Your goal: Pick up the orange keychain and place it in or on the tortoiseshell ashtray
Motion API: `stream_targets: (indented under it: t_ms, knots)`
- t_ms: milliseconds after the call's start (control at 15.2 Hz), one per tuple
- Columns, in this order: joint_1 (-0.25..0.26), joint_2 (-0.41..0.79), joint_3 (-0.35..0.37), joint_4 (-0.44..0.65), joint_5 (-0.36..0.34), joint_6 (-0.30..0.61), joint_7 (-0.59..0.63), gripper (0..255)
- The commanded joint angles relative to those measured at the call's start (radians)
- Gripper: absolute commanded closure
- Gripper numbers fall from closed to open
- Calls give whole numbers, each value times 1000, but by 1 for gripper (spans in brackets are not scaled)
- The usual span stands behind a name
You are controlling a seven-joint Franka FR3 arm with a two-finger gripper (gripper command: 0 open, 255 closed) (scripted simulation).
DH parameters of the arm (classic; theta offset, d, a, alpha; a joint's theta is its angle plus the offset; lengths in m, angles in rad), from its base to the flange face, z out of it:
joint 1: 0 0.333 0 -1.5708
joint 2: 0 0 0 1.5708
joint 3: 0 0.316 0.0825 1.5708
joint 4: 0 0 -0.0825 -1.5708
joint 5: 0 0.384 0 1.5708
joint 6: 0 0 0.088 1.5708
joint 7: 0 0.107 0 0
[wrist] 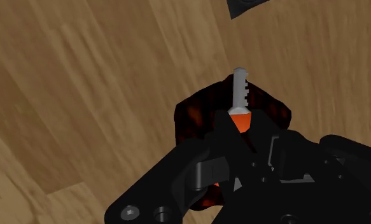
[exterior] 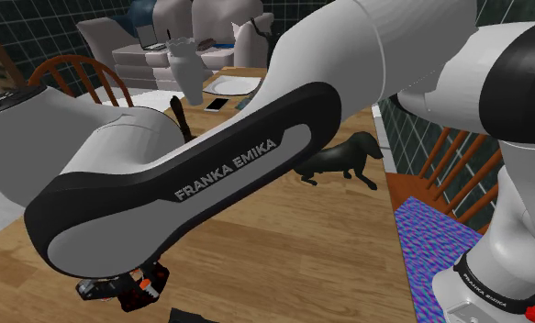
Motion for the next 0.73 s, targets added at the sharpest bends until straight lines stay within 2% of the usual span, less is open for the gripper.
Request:
stream_targets:
  t_ms: [0, 330, 594, 660]
  knots:
    - [0, 1, 0, -1, 0, 0, 0, 0]
    - [0, 2, 0, 0, 0, -1, 0, 0]
    - [9, -21, 8, 94, 13, -113, -12, 0]
    - [9, -21, 8, 94, 13, -113, -12, 0]
